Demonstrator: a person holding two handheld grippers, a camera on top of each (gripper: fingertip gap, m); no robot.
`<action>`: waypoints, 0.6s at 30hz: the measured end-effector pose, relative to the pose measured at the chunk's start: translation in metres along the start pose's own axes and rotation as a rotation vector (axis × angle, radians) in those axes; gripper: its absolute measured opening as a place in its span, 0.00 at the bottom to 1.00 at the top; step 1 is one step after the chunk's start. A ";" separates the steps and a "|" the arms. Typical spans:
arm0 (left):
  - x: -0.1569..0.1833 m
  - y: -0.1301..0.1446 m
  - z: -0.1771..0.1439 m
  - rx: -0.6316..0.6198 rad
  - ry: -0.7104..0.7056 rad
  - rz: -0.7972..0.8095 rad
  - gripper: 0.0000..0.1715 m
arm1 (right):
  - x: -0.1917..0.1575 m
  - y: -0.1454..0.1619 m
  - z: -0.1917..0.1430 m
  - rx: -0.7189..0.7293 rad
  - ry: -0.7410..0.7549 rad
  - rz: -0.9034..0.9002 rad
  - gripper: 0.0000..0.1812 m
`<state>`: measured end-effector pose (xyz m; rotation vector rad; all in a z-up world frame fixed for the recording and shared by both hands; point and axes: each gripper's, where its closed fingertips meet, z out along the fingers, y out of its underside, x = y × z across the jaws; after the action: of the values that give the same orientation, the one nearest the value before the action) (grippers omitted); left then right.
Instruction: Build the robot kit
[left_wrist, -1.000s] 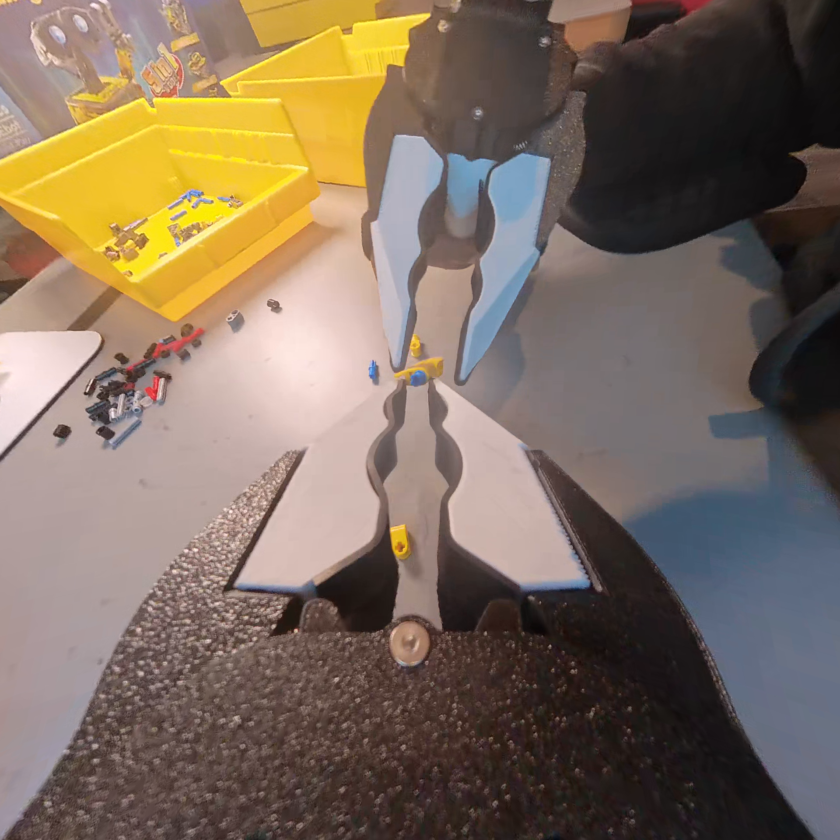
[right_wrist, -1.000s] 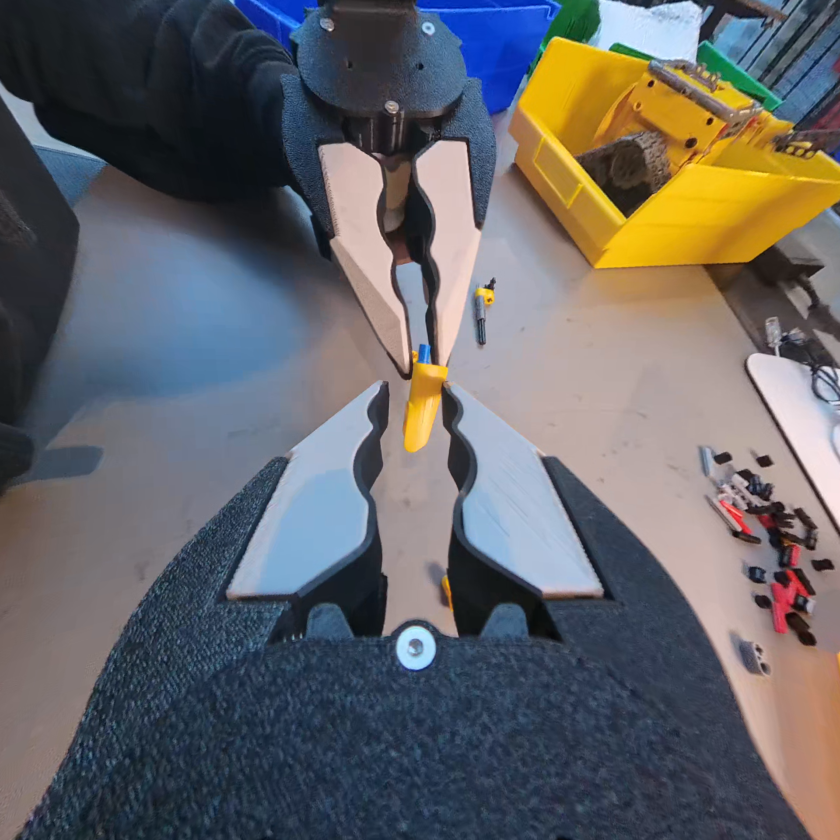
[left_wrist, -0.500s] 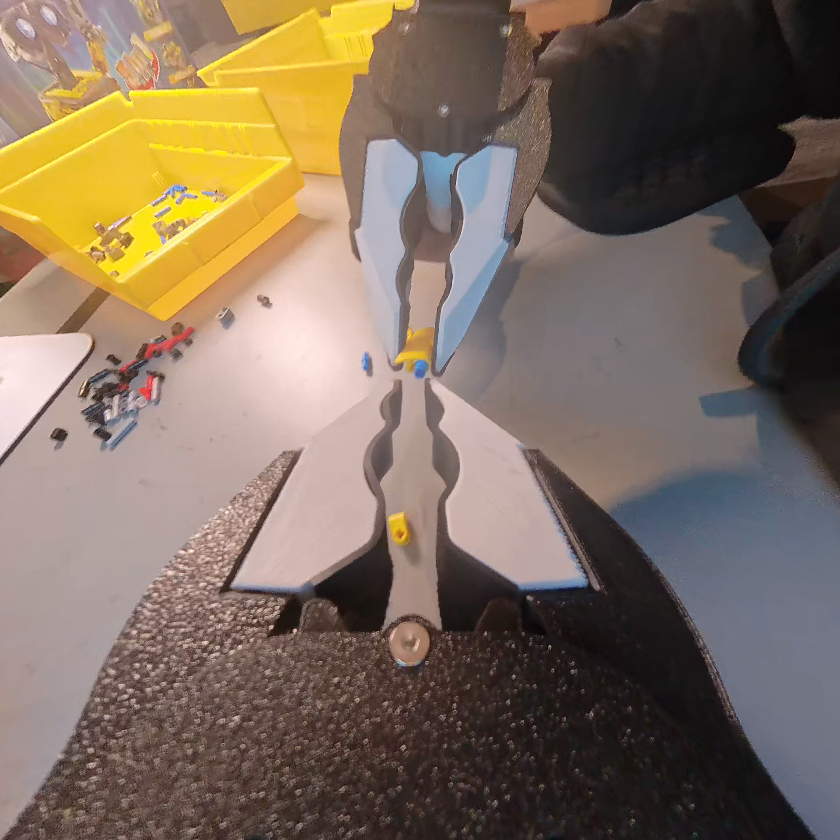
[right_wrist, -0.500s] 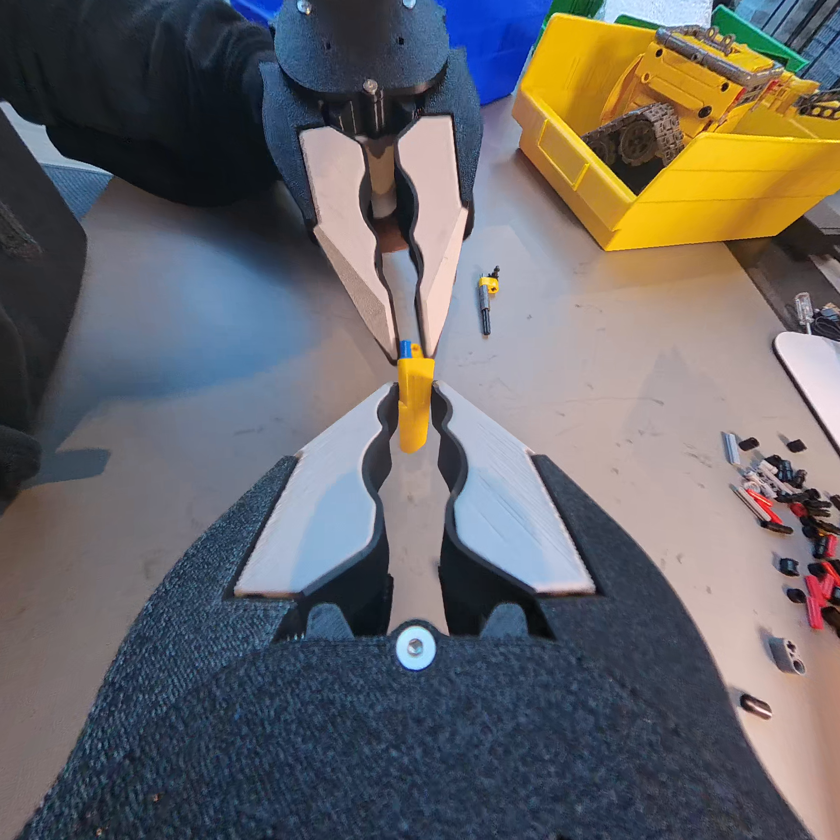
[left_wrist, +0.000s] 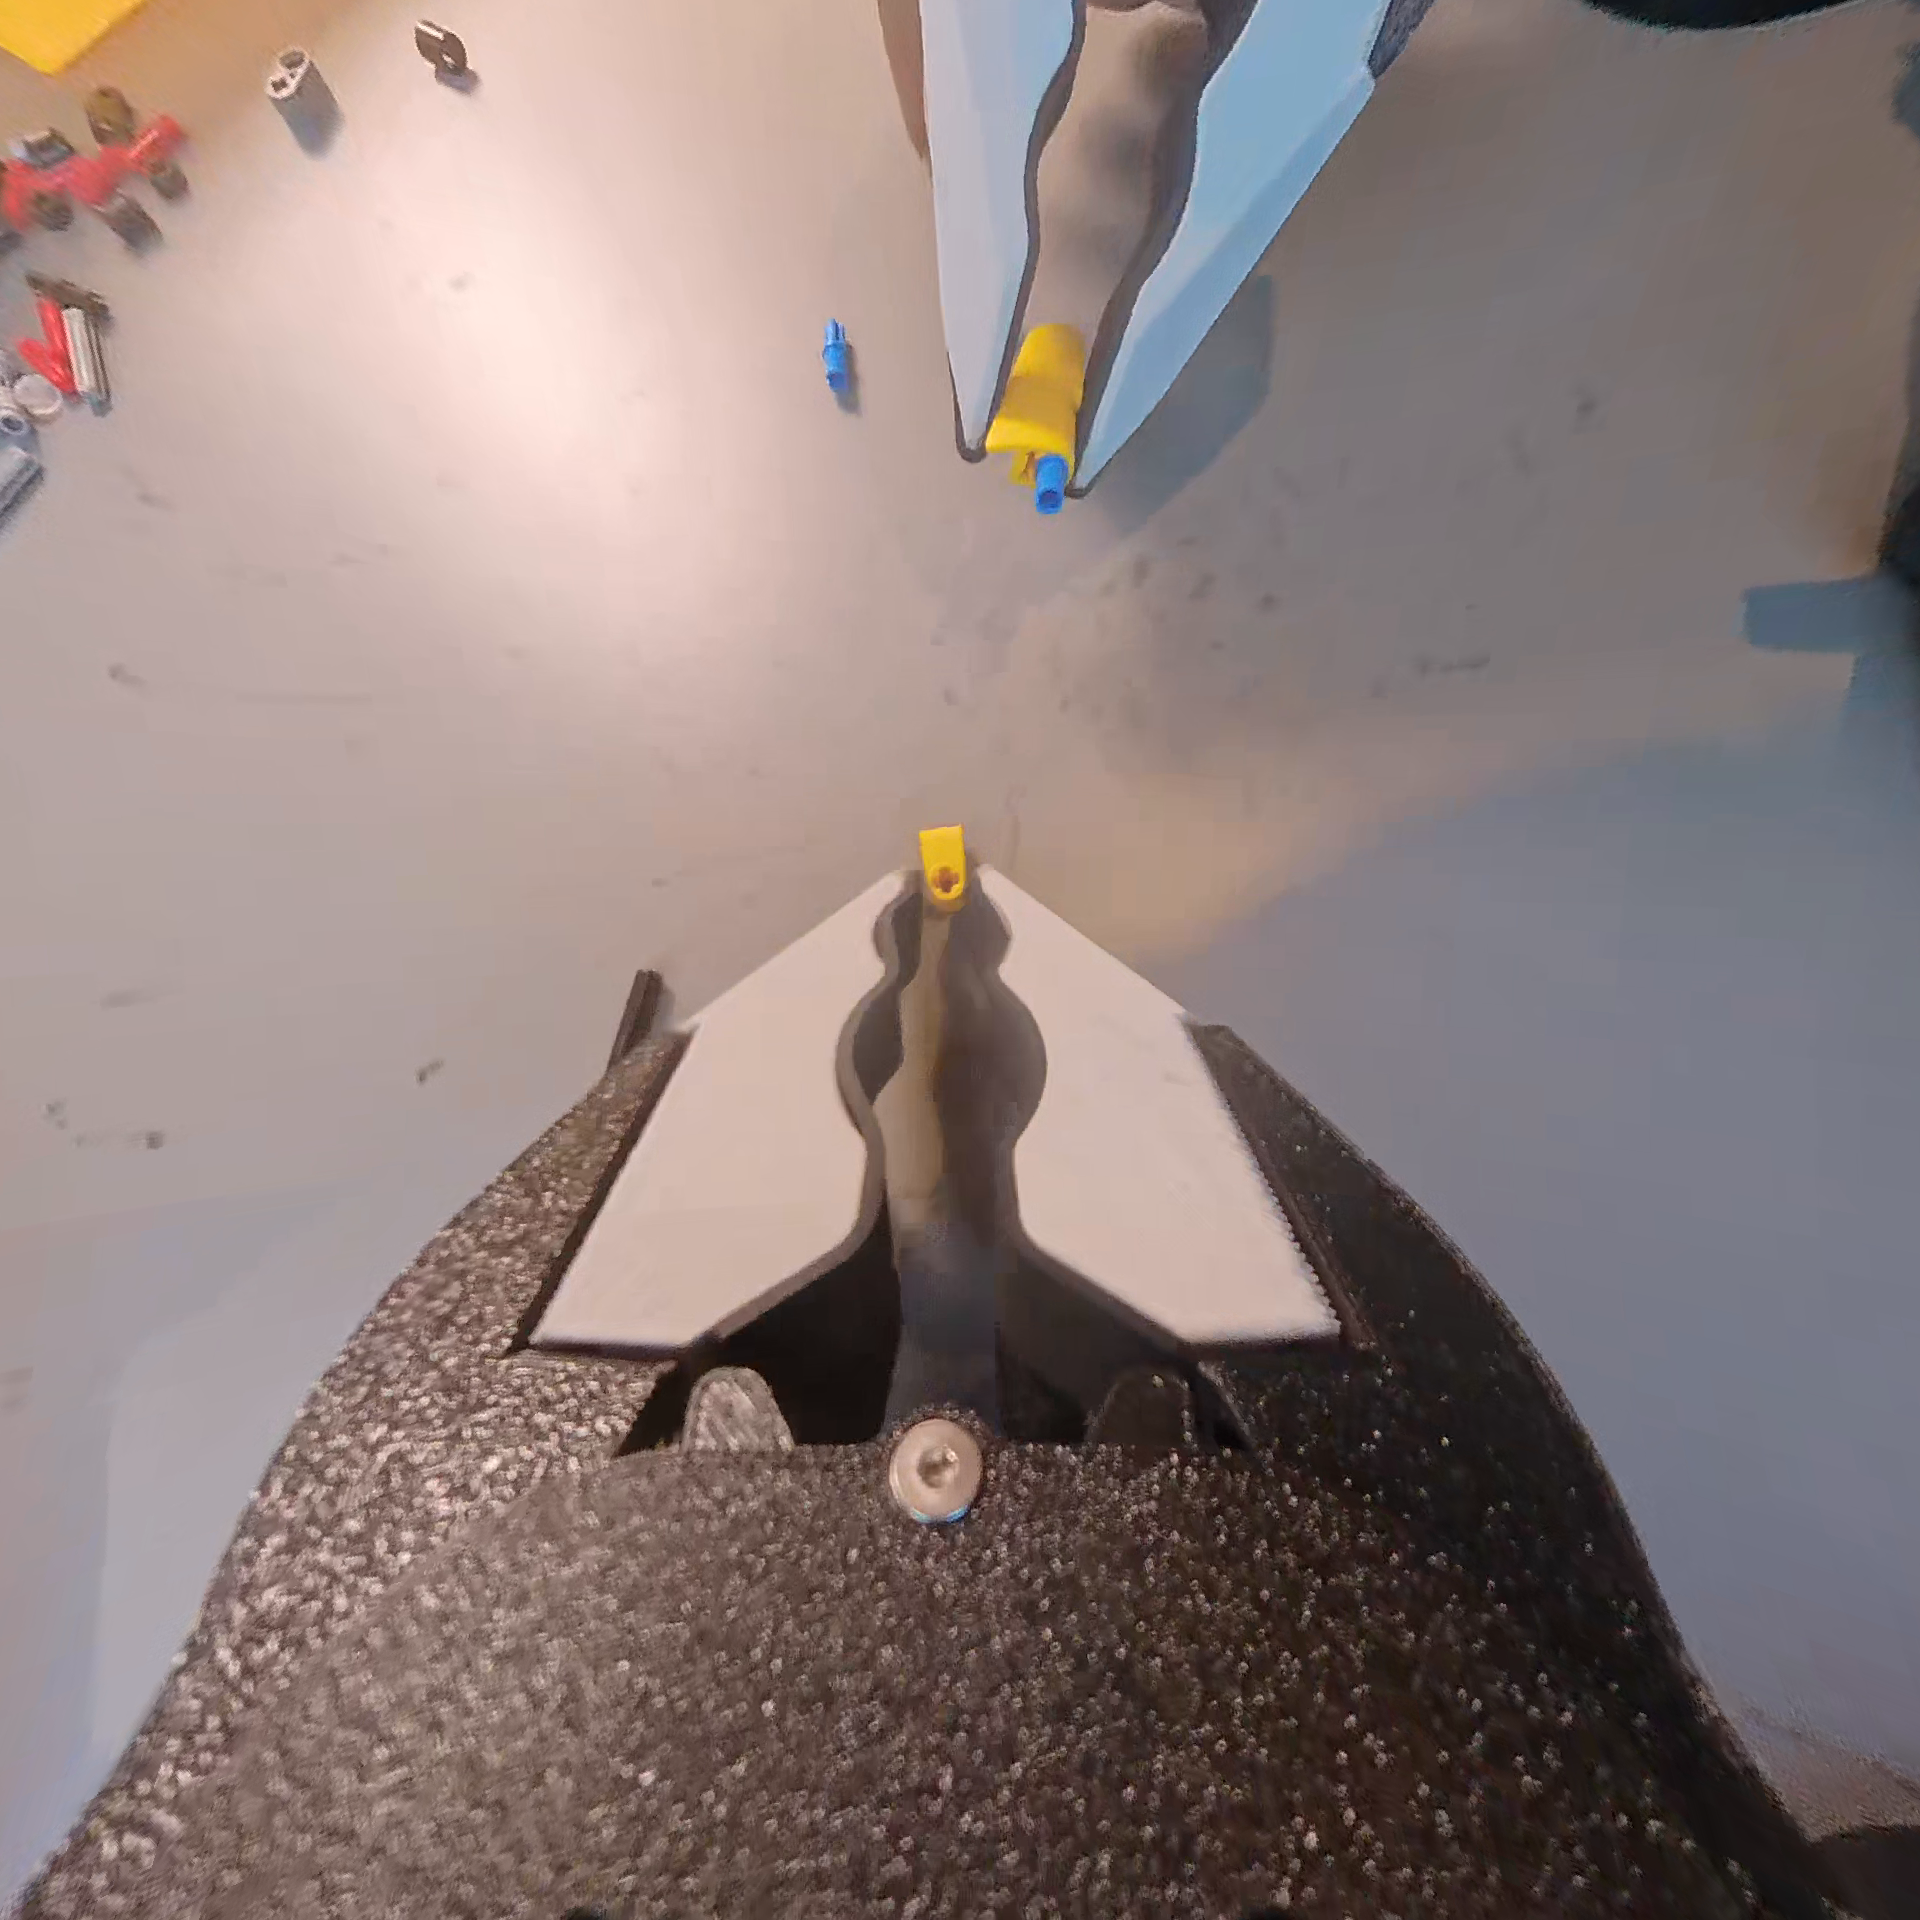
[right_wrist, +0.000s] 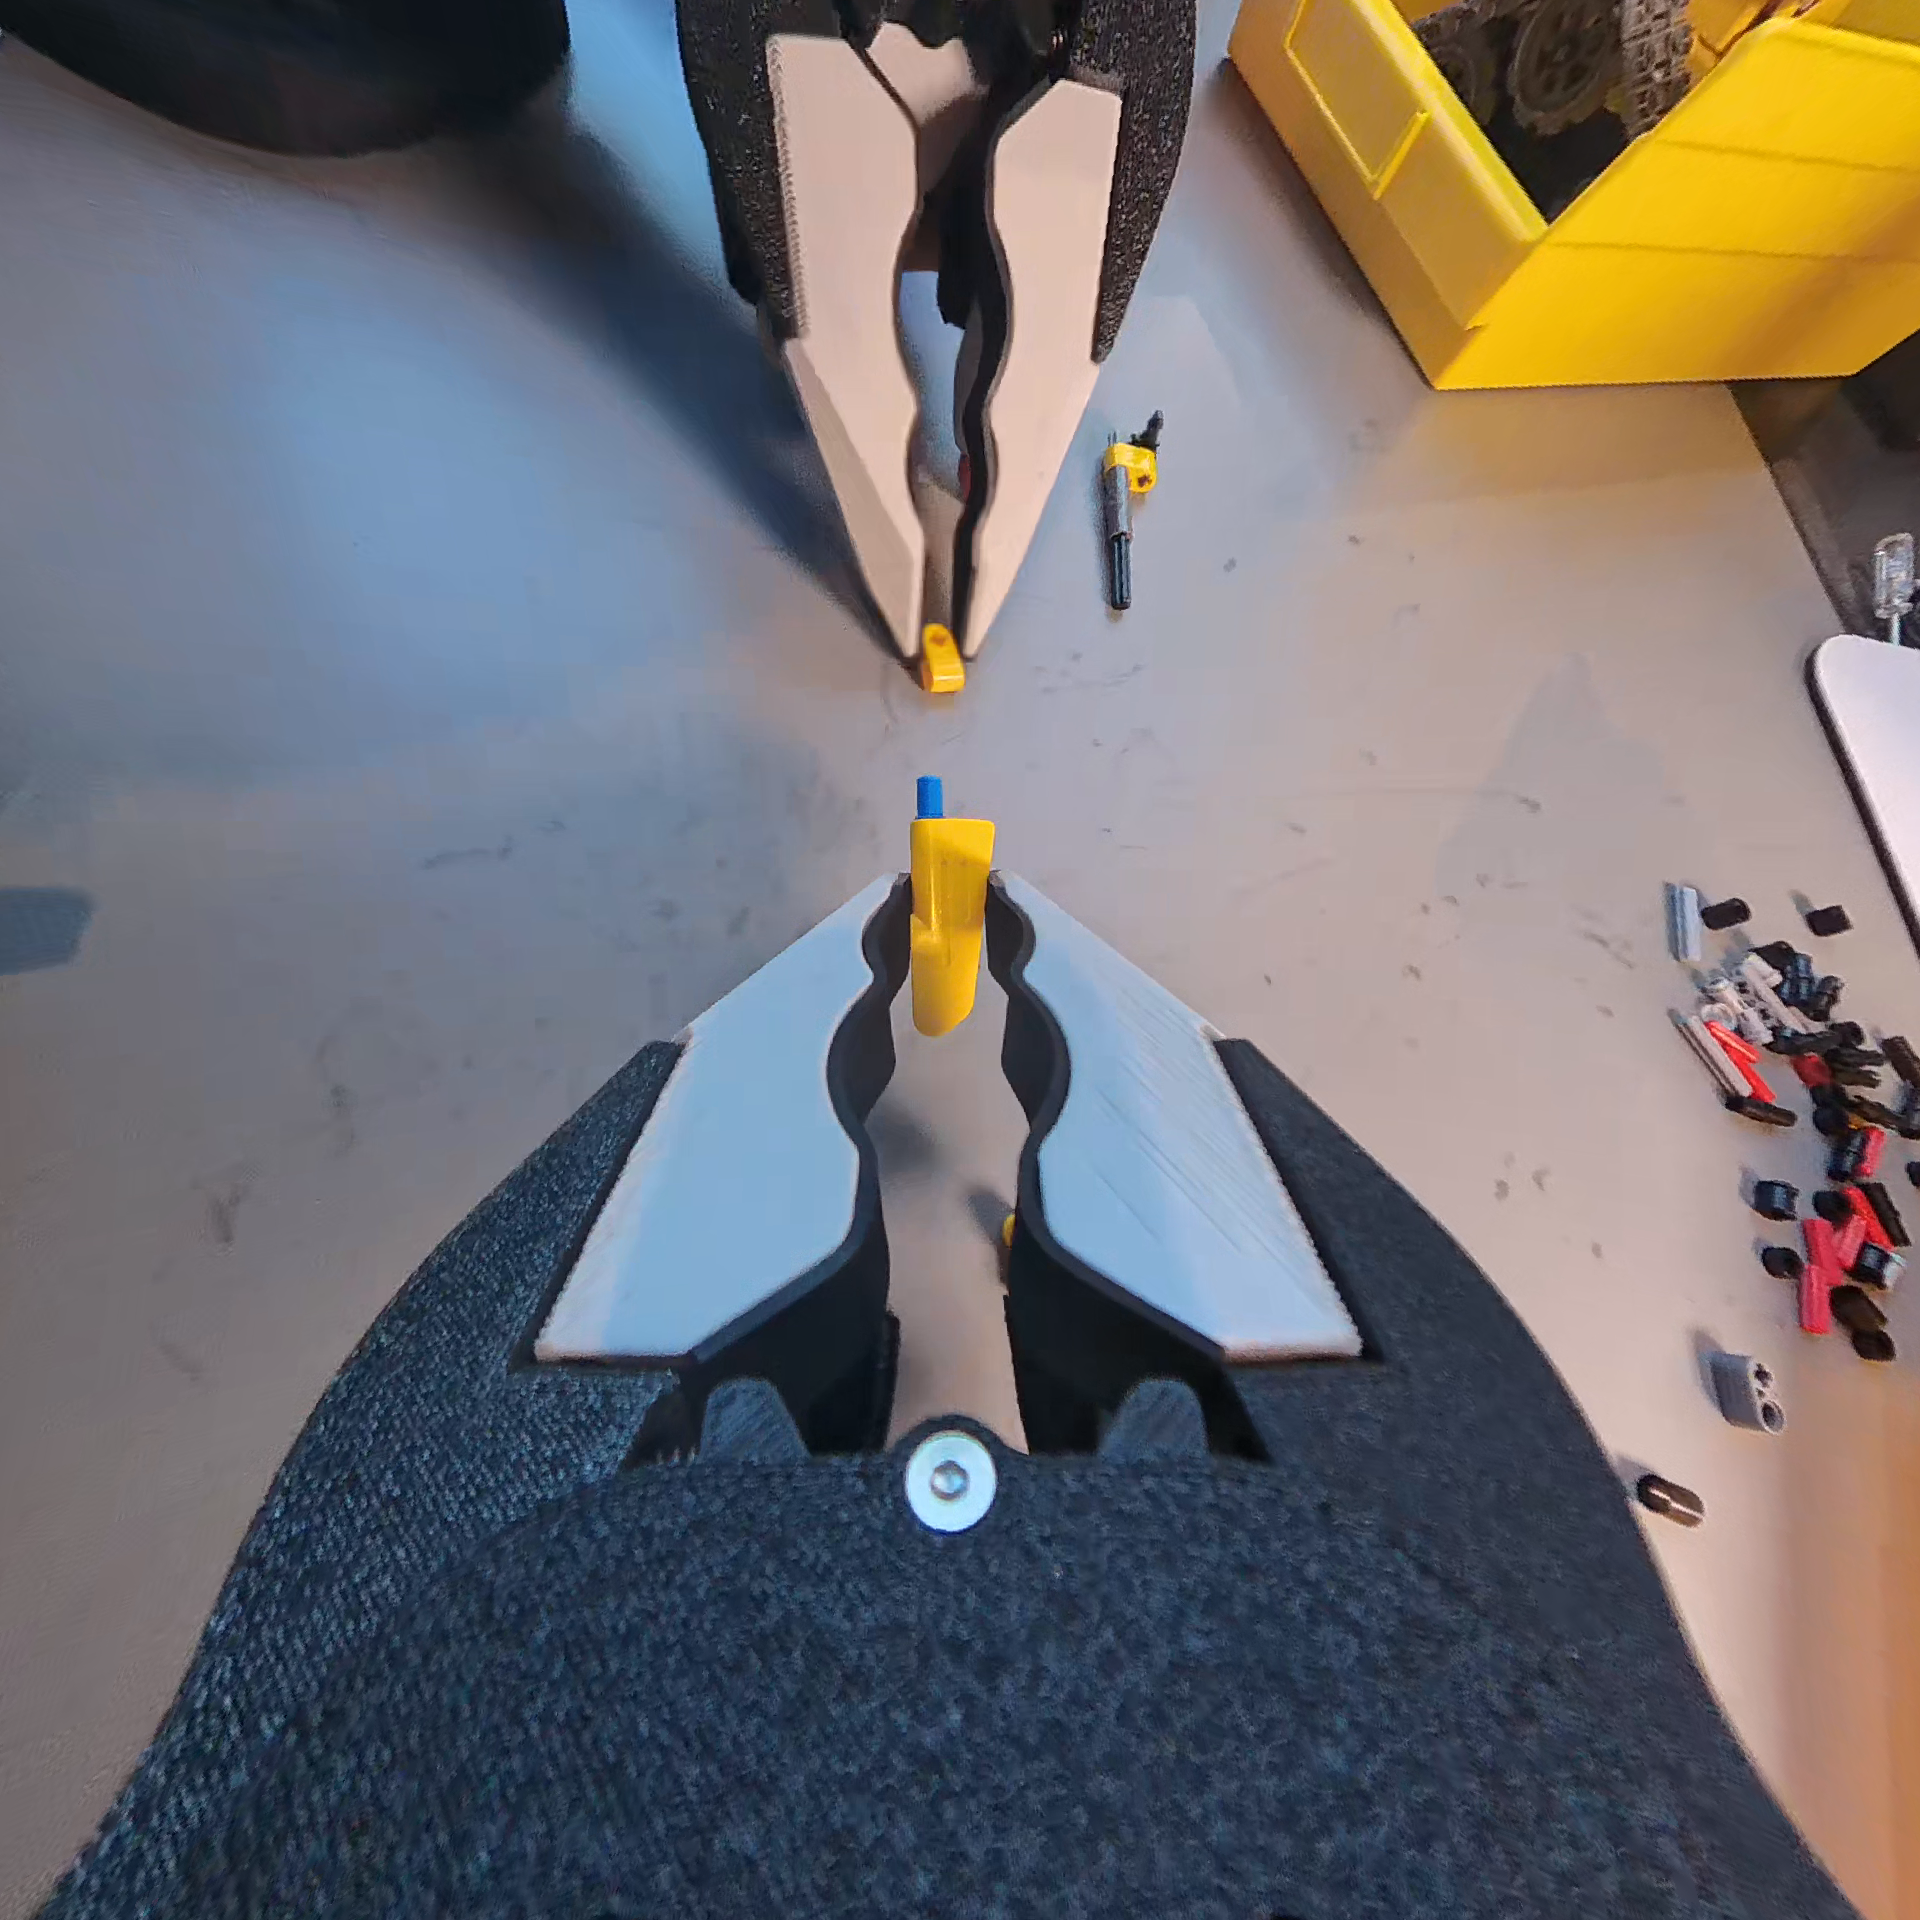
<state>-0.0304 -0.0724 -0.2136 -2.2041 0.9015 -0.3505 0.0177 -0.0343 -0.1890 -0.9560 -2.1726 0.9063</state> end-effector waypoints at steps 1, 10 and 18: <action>0.000 -0.001 0.000 0.004 0.001 0.002 0.03 | -0.001 0.000 0.000 -0.003 -0.003 0.000 0.07; 0.047 -0.010 0.002 0.000 0.293 -0.012 0.04 | -0.025 -0.015 0.002 0.041 -0.102 -0.066 0.07; 0.043 -0.024 0.021 -0.076 0.355 0.070 0.07 | -0.037 0.001 0.013 -0.078 -0.117 -0.154 0.07</action>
<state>0.0227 -0.0799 -0.2118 -2.2103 1.1943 -0.7000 0.0293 -0.0673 -0.2062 -0.7765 -2.3598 0.8272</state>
